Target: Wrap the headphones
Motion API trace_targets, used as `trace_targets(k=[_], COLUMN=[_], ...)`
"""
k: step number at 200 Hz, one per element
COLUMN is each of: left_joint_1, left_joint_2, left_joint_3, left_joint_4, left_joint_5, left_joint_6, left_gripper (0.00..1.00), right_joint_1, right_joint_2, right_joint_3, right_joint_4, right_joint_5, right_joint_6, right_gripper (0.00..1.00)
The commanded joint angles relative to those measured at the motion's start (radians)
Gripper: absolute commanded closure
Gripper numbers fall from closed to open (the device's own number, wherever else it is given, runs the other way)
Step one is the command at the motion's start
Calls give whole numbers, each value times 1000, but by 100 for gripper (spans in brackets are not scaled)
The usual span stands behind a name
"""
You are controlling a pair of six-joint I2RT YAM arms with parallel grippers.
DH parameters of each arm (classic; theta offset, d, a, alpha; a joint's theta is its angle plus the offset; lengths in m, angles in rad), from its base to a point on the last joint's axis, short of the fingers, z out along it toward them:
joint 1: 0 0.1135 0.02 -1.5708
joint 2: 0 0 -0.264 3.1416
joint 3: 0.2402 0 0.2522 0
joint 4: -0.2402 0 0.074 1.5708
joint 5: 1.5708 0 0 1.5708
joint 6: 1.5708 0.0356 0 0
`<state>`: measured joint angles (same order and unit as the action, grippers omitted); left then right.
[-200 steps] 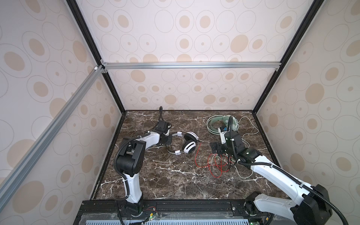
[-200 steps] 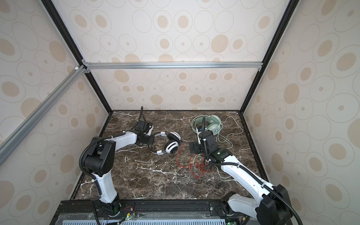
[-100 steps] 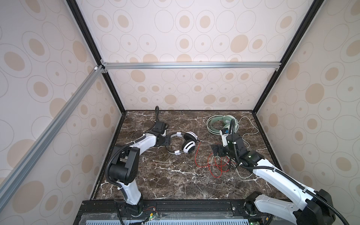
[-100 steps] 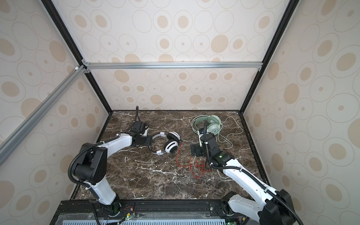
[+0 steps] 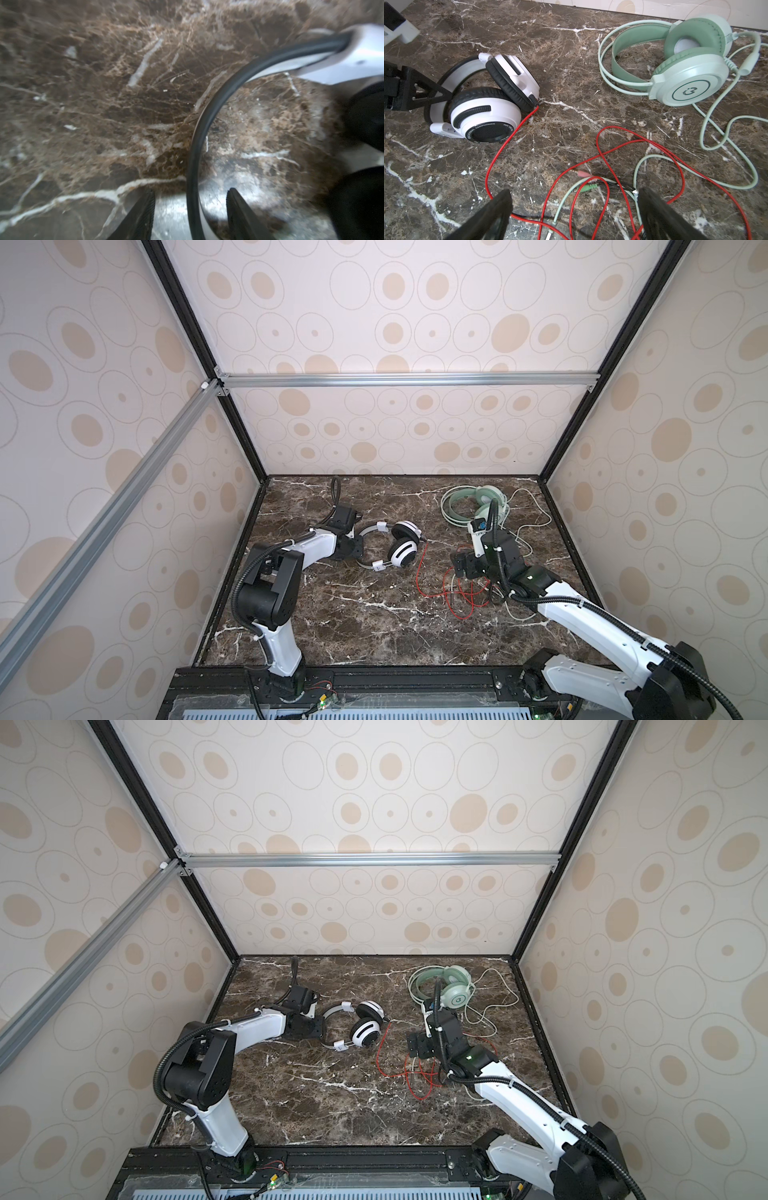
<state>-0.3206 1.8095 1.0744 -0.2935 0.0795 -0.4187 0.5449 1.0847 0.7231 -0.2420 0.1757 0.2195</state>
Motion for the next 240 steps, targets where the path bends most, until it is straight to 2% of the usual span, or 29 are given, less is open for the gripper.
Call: trace_targets(k=[1,30,73,107,156,192,240], left_joint_1=[-22,-30,-29,-29,-29,-29,-29], left_joint_2=[33,61,53,-60,-230,-313,-353], left_joint_3=[48,45,89,168,327,442,592], left_joint_4=[-15,-15,-35,-79,-238,-318,-393], left_joint_5=[-40,-81,-123,-159,-237,-218,-155], left_joint_6=[-26,-34,-10,58,134,150,158], left_gripper=[50,64,100,100,100,100,100], right_joint_1=[6,5,5,5,4,6,7], right_joint_2=[-1,2,15,-27,-170,-193,-170], right_joint_3=[-12,-14,-28,-71,-237,-311,-340], right_joint_4=[14,22,31,82,394,566,749], right_joint_5=[6,7,-33,-178,-460,-562,-627], right_joint_6=[-12,-31,-35,-40,-29,-12,-15], right_gripper=[3,3,3,2,0,0,0])
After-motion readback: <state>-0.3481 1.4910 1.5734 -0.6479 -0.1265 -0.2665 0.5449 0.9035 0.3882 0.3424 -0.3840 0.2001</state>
